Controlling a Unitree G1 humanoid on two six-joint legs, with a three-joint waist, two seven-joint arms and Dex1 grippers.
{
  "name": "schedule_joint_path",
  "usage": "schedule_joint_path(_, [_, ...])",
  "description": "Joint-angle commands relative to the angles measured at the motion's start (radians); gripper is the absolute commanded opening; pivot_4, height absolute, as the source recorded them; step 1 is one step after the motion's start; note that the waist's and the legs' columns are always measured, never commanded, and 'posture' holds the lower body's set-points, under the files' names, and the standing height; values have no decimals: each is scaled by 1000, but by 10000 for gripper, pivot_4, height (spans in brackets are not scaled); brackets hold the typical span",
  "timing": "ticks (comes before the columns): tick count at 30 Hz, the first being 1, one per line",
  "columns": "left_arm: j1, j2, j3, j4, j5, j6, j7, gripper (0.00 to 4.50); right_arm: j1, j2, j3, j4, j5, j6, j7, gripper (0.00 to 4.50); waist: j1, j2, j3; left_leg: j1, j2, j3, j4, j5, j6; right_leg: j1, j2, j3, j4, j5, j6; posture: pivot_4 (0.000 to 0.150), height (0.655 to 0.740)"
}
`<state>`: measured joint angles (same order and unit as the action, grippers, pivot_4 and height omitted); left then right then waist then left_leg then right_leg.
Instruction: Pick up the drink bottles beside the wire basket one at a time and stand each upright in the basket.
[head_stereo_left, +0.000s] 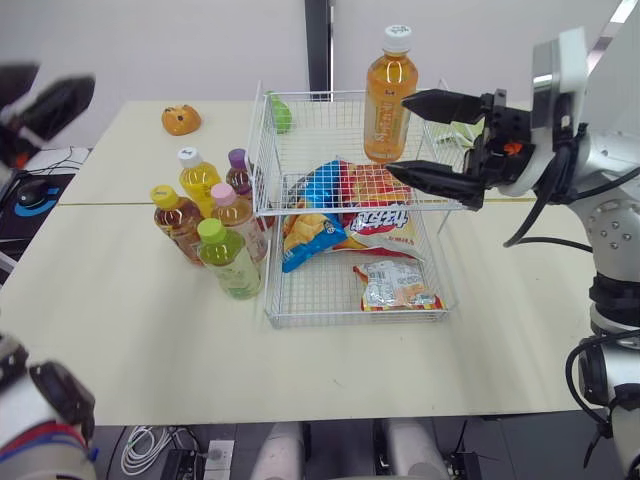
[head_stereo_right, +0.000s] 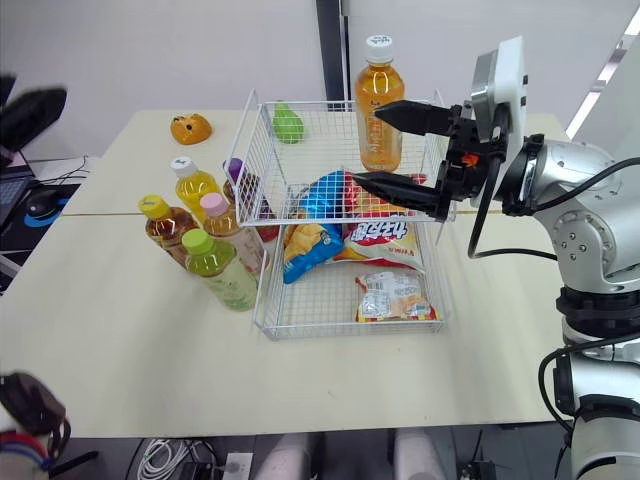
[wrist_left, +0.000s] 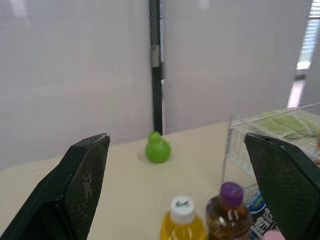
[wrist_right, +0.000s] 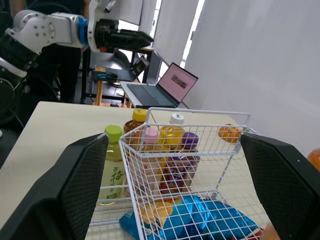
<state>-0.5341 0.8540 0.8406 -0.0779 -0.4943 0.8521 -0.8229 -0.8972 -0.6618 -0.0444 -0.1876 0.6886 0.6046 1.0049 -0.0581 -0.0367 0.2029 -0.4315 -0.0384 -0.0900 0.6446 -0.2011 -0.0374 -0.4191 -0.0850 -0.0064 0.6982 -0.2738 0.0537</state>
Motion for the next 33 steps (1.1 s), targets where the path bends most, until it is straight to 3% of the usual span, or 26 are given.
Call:
schedule_joint_path(1, [177,-53,168,-158,-58,34,45,44546,-27,6,-3,-7,-3,-32,26,45000,3,0,0,0,0,0,0,0,0,0,0,0,-1,0,0,1500,7400])
schedule_joint_path(7, [547,-282,256,-334,-91,-43,88,44546,-36,24,9,-16,48,11,68,45000,19,-1,-1,1,0,-4,0,0,0,2,-1,-1,-1,1,-1,1500,7400])
schedule_joint_path(14, [790,-487,227,-469,-153,-168,139,44546,-52,36,36,-5,58,31,124,45000,35,-2,-4,8,2,-8,-2,0,0,15,0,-5,-12,2,-3,1500,7400])
schedule_joint_path(24, [861,-479,162,-537,-233,-227,253,44546,-77,40,39,5,51,40,136,45000,36,-2,-4,9,2,-6,-2,0,0,15,1,-5,-13,3,-3,1500,7400])
schedule_joint_path(33, [769,-390,66,-558,-278,-238,356,44546,-92,65,48,22,3,6,91,45000,36,-2,-4,10,2,-6,-3,0,0,15,2,-4,-13,3,-3,1500,7400])
